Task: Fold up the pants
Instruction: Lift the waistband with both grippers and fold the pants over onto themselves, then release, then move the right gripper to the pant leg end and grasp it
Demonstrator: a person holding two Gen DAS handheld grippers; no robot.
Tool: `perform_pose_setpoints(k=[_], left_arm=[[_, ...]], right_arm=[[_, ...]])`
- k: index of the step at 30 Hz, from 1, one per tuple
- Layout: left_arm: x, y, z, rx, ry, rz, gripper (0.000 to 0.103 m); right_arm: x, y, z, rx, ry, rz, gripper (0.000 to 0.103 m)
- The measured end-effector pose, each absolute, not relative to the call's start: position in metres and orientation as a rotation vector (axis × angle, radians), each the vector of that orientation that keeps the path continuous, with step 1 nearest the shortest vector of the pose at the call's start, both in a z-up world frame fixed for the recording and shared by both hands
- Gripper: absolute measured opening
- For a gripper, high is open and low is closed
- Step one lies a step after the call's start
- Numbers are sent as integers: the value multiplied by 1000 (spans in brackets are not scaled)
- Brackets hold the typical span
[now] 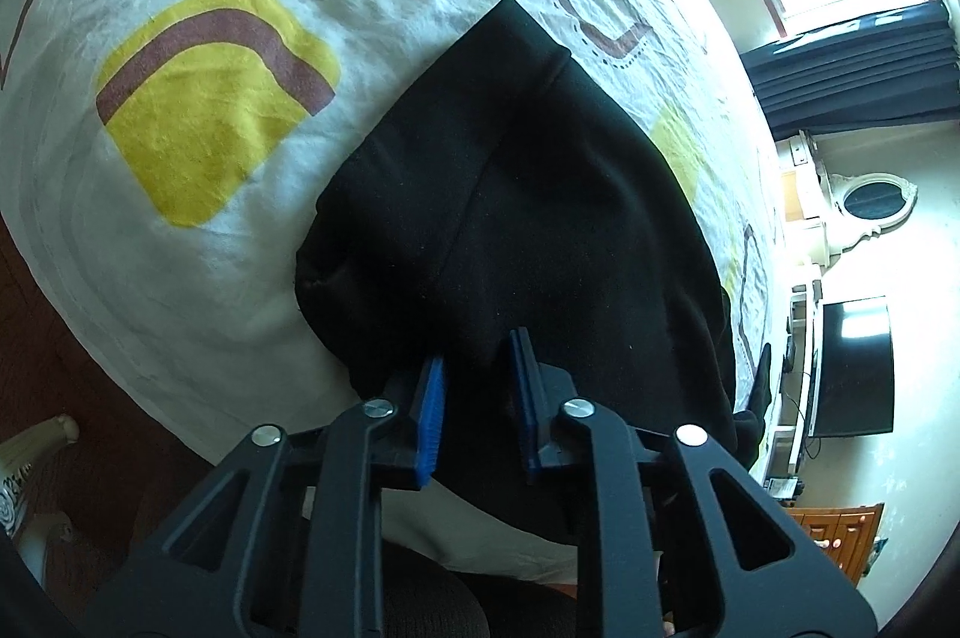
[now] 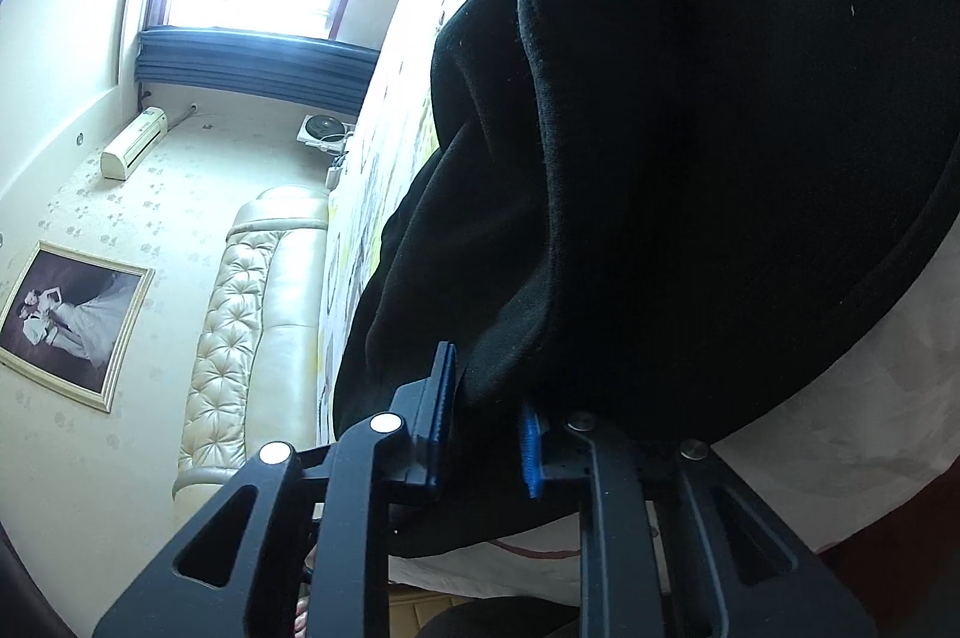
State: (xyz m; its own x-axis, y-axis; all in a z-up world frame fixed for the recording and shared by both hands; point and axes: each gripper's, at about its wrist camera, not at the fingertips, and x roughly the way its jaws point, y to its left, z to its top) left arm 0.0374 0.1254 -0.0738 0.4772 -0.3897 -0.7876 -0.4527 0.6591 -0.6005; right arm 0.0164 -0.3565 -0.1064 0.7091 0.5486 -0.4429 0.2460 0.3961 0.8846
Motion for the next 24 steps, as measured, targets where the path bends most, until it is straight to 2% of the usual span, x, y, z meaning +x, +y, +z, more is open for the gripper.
perform_pose_setpoints(k=[1,8,9,13,17,18,20,21,22,24], left_arm=[[36,125,-73,-902,1113,45,13],[12,129,-67,-864,1118,59,5],[9,131,-68,-863,1126,65,0],[4,142,-83,-869,1148,55,0],[1,141,-76,-846,1122,42,0],[1,139,-70,-807,1115,42,2],[-1,132,-55,-731,1083,43,17],[-1,130,-48,-707,1065,43,33],[-1,127,-41,-686,1047,43,42],[4,120,-32,-656,1017,30,43]], right_arm=[[14,-356,-104,1177,798,228,13],[1,-355,-94,1147,794,264,9],[-1,-356,-96,1153,802,265,9],[-6,-362,-114,1161,836,247,9],[-4,-365,-101,1153,842,250,13],[-3,-367,-93,1124,844,242,15],[-2,-378,-73,1064,820,228,18],[-1,-387,-65,1036,808,203,21],[3,-400,-56,1011,794,173,25],[8,-436,-37,977,748,71,53]])
